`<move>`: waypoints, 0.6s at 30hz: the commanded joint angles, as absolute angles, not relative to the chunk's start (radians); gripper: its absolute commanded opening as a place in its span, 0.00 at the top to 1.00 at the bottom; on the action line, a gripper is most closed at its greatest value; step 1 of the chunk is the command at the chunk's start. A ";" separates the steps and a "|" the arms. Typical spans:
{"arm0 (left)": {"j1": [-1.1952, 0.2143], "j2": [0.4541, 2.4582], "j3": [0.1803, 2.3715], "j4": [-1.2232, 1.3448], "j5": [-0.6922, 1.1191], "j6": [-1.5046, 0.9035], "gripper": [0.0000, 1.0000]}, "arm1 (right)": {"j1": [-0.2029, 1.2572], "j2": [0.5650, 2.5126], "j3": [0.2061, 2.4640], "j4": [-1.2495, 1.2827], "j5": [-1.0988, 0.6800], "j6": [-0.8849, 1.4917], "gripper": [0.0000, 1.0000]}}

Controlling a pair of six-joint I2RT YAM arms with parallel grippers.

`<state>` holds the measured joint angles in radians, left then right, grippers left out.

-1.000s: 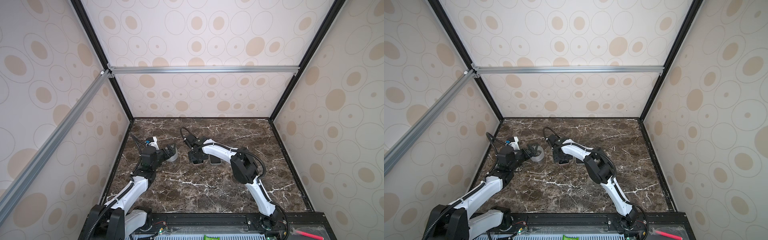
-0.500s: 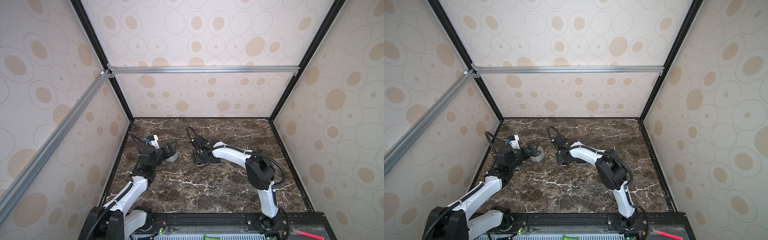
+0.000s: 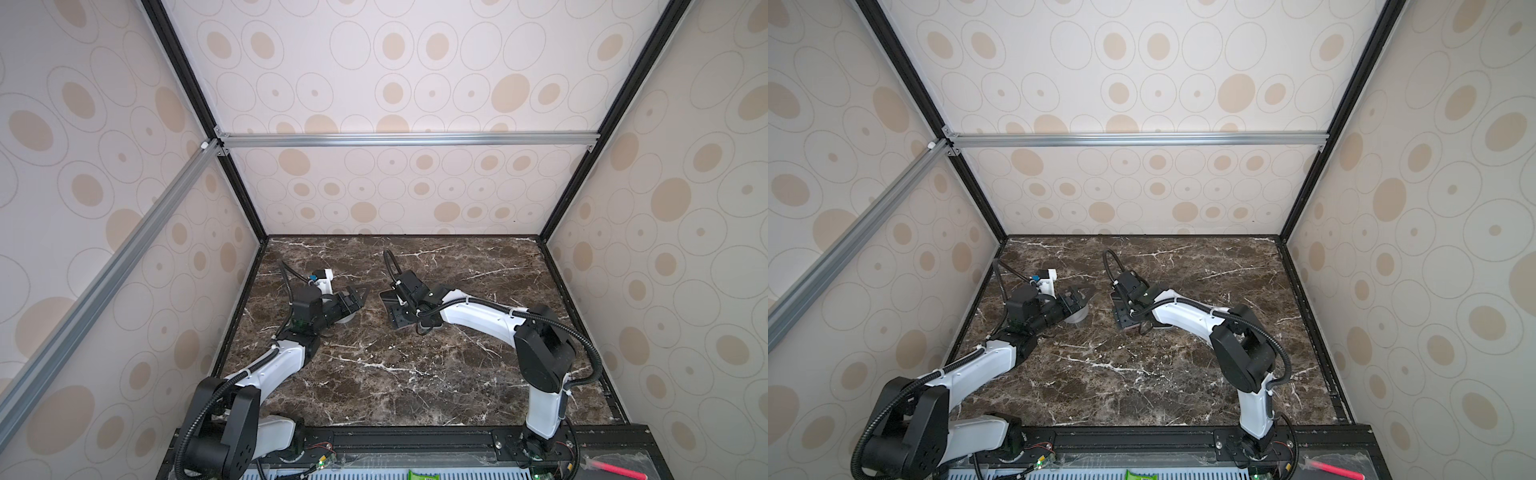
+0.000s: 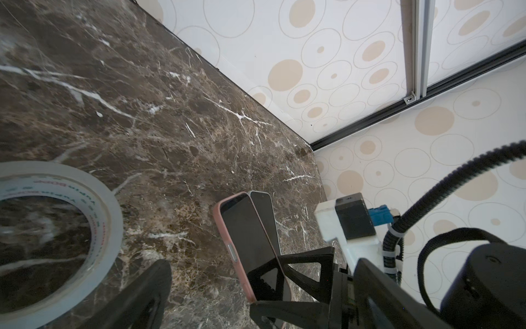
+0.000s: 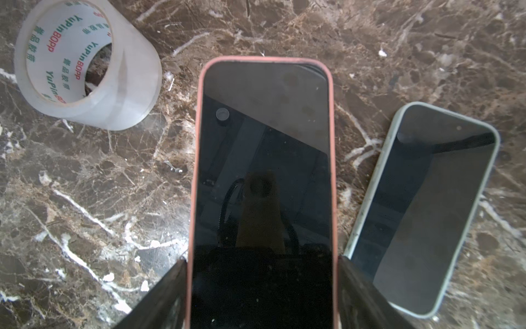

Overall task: Take the phone out of the phone case
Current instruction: Pick up the phone from the center of the table, then pass the phone.

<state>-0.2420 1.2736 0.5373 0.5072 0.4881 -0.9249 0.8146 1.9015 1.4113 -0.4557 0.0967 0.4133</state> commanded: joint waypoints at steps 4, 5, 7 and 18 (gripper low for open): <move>-0.264 1.308 0.549 0.589 0.476 -1.037 0.01 | 0.823 1.822 1.334 -0.319 0.072 0.409 0.36; -0.266 1.316 0.549 0.595 0.476 -1.052 0.01 | 0.823 1.811 1.314 -0.293 0.071 0.408 0.36; -0.272 1.334 0.560 0.592 0.476 -1.068 0.01 | 0.822 1.790 1.285 -0.259 0.069 0.410 0.37; -0.318 1.414 0.614 0.554 0.455 -1.108 0.01 | 0.823 1.723 1.205 -0.147 0.039 0.391 0.37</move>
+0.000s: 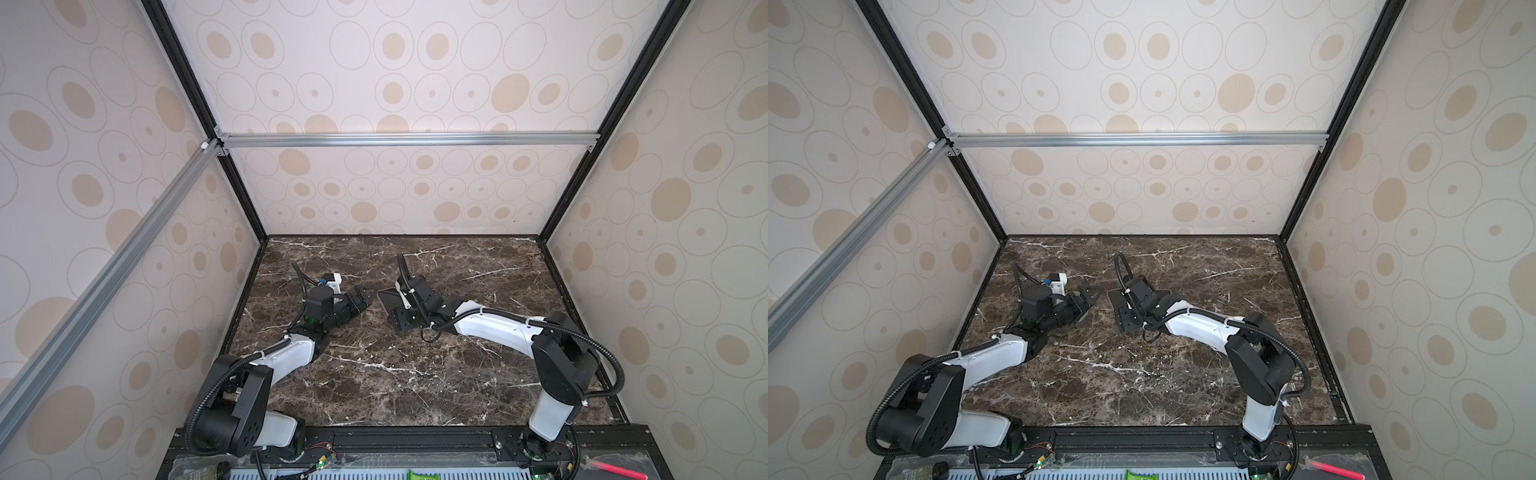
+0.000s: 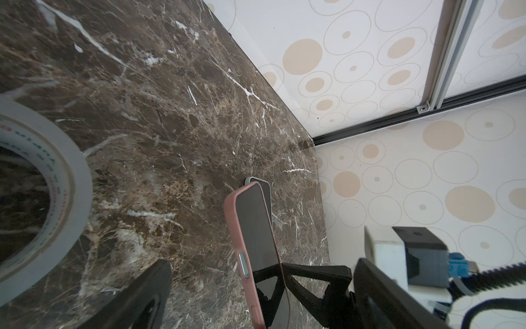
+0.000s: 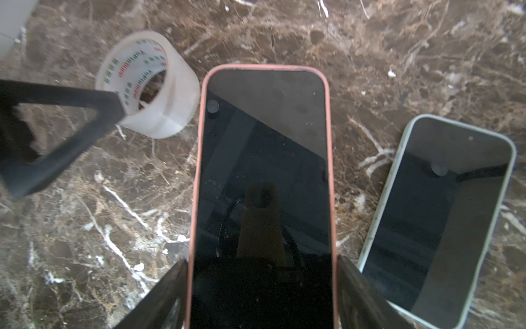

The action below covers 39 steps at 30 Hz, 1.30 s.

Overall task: Take the phone out of the phone case
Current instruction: Pass the phone.

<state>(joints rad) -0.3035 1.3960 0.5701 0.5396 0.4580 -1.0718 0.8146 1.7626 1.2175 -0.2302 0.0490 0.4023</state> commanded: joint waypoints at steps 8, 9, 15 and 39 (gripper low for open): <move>-0.349 1.478 0.624 0.601 0.465 -1.150 0.04 | 0.822 1.690 1.181 -0.113 0.006 0.382 0.37; -0.352 1.483 0.624 0.605 0.465 -1.153 0.05 | 0.822 1.685 1.177 -0.109 0.001 0.379 0.37; -0.360 1.514 0.625 0.675 0.500 -1.184 0.16 | 0.822 1.681 1.171 -0.098 -0.054 0.365 0.37; -0.376 1.525 0.620 0.727 0.518 -1.195 0.80 | 0.823 1.666 1.169 -0.108 -0.054 0.360 0.37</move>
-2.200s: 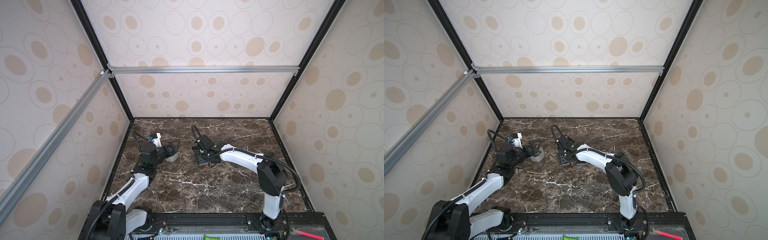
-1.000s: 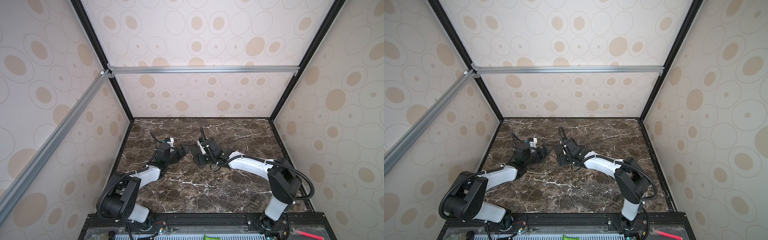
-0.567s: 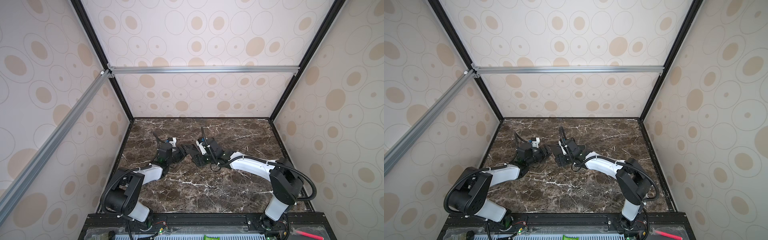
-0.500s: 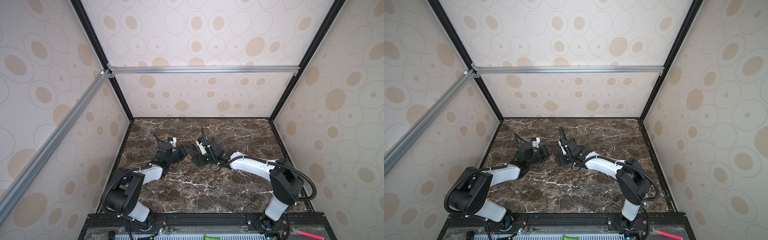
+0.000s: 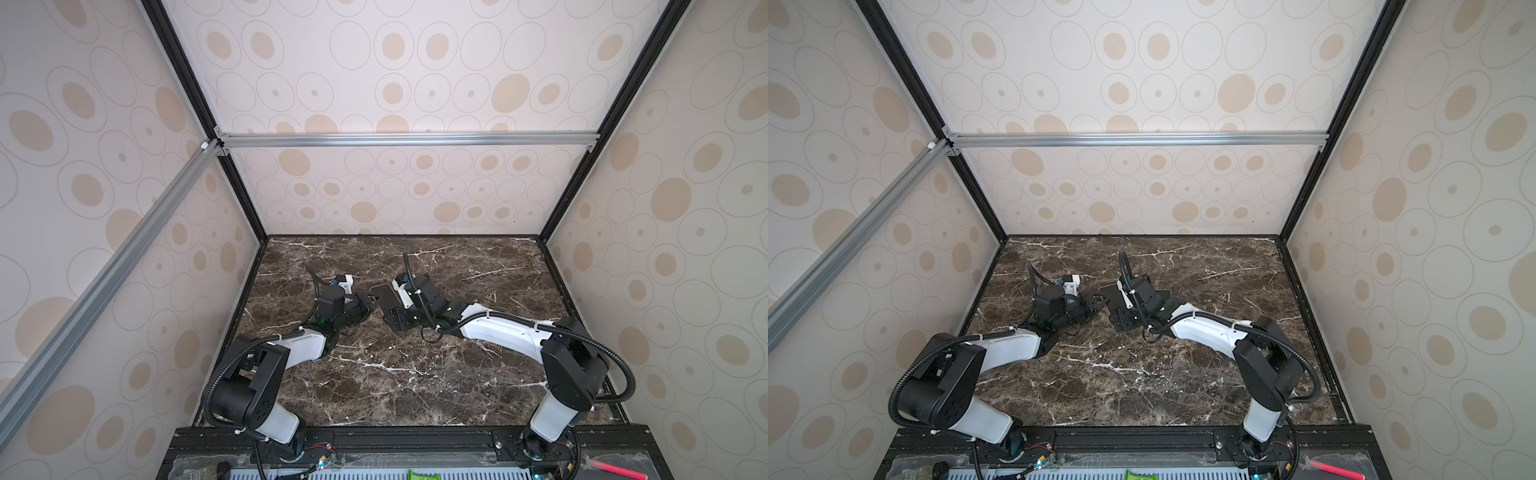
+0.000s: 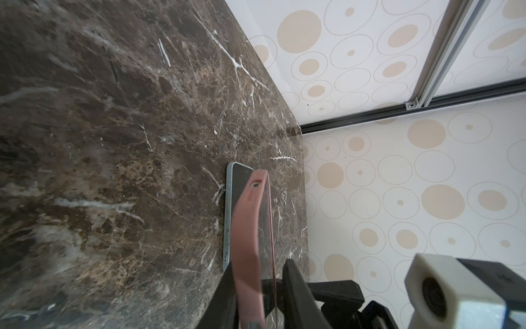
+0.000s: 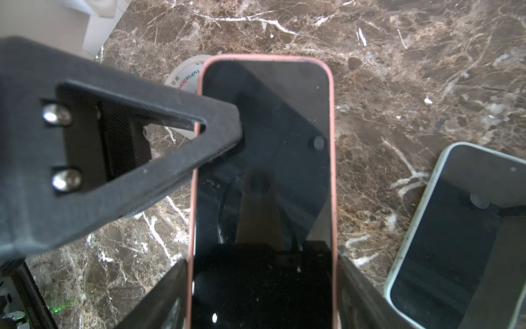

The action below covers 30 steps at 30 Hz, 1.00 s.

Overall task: Take the phone out of the phone case
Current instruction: Pass the phone.

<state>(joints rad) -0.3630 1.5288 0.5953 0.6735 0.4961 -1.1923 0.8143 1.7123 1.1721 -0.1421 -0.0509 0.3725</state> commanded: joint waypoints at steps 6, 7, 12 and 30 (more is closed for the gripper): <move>-0.378 1.513 0.621 0.768 0.548 -1.179 0.98 | 0.824 1.638 1.170 -0.126 -0.046 0.360 0.25; -0.377 1.510 0.622 0.778 0.554 -1.178 1.00 | 0.822 1.628 1.166 -0.125 -0.046 0.362 0.16; -0.377 1.480 0.609 0.888 0.591 -1.183 1.00 | 0.823 1.531 1.114 -0.111 -0.024 0.381 0.00; -0.372 1.320 0.753 1.103 0.784 -1.243 1.00 | 0.540 1.145 0.967 0.050 -0.540 0.601 0.13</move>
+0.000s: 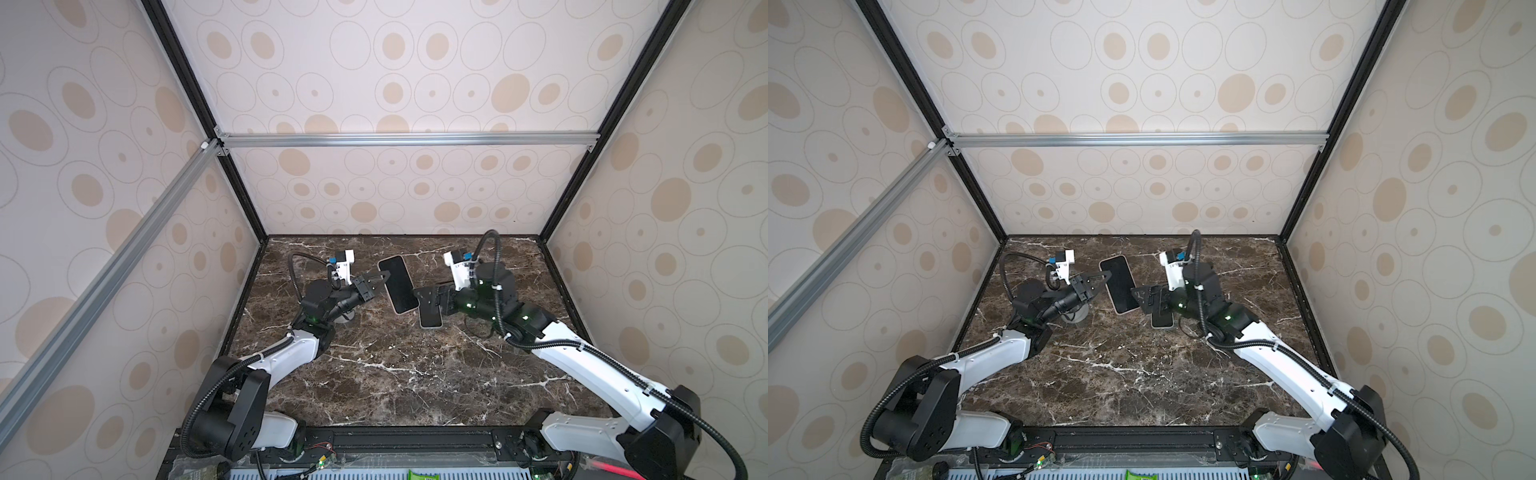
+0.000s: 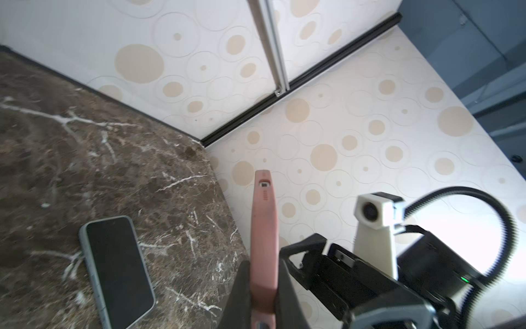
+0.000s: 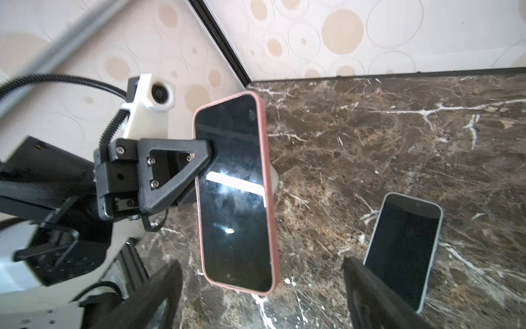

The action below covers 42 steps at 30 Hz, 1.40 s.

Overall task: Take the phone out of the phone case
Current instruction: Pass the phone.

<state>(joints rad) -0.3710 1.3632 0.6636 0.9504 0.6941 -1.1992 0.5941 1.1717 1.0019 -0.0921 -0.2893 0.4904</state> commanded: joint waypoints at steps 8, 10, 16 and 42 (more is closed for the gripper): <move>-0.373 1.310 0.819 1.331 0.842 -1.403 1.00 | 0.509 1.165 0.970 0.294 -0.738 0.712 0.27; -0.374 1.301 0.839 1.311 0.857 -1.384 1.00 | 0.509 1.170 0.969 0.344 -0.766 0.734 0.29; -0.376 1.266 0.867 1.189 0.885 -1.280 1.00 | 0.512 1.175 0.985 0.353 -0.812 0.728 0.40; -0.385 1.250 0.790 1.335 0.682 -1.354 1.00 | 0.663 1.226 0.915 0.635 -0.566 0.880 0.68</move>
